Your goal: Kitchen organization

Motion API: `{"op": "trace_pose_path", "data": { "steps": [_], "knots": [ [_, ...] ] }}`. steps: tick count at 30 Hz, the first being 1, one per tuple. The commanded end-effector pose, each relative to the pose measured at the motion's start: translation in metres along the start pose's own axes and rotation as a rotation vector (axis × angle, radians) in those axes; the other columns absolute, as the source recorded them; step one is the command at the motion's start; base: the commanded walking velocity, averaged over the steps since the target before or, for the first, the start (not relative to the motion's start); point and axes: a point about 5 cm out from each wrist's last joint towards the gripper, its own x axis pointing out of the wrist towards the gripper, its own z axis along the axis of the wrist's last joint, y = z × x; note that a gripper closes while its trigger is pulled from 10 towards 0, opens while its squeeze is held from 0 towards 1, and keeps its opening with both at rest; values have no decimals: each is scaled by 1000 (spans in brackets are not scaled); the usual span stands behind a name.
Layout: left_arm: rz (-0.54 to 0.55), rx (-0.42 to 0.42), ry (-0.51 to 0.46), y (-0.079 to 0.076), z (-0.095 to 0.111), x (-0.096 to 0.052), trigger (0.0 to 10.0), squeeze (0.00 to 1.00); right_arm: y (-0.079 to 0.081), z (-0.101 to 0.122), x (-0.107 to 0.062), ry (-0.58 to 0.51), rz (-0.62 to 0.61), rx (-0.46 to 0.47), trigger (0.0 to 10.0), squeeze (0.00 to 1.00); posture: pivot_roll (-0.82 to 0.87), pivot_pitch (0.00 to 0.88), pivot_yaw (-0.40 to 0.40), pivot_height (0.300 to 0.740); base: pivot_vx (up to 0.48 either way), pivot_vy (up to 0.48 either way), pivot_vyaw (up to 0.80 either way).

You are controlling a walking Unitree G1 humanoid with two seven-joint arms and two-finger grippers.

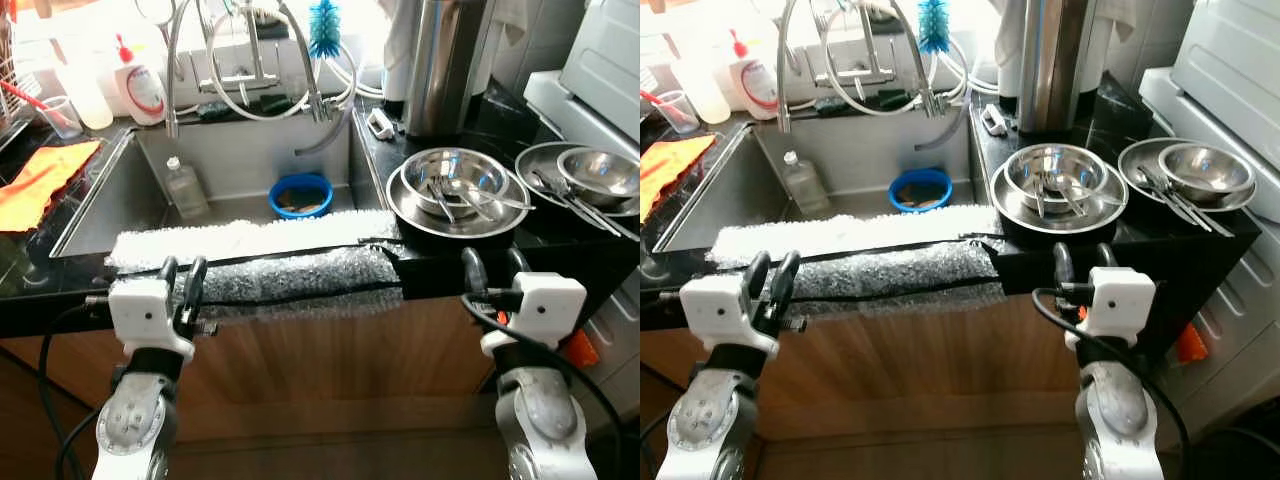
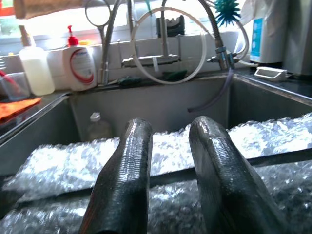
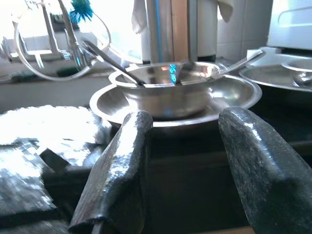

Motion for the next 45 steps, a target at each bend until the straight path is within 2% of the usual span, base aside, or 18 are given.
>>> {"op": "trace_pose_path", "data": {
  "steps": [1, 5, 10, 15, 21, 38, 45],
  "knots": [
    [-4, 7, 22, 1, -2, 0, 10000, 0, 4, -4, 0, 22, 7, 2, 10000, 0, -162, 0, 87, 740, 0, 386, -756],
    [-28, 31, 27, -1, -4, 1, 10000, 0, 8, -4, 4, 15, 19, 4, 10000, 0, -153, 0, 88, 740, 0, 389, -756],
    [-24, 27, 20, 0, -1, 5, 10000, 0, 11, 2, 10, -11, 18, -3, 10000, 0, -149, 0, 89, 740, 0, 387, 0],
    [-32, 27, 26, -1, -2, 4, 10000, 0, 12, -1, 9, 1, 20, -2, 10000, 0, -144, 4, 94, 740, 0, 386, 0],
    [-40, 26, 25, -2, 0, 4, 10000, 0, 13, -2, 10, 10, 20, 5, 10000, 0, -140, 6, 96, 740, 0, 361, -722],
    [-56, 30, 7, -5, 6, 8, 10000, 0, 17, -3, 13, 9, 23, 12, 10000, 0, -131, 13, 105, 740, 0, 0, -752],
    [-37, 9, 21, -4, 2, 8, 10000, 0, 18, -4, 13, 11, 30, 11, 10000, 0, -135, 15, 99, 740, 0, 0, -748]
  ]
}}
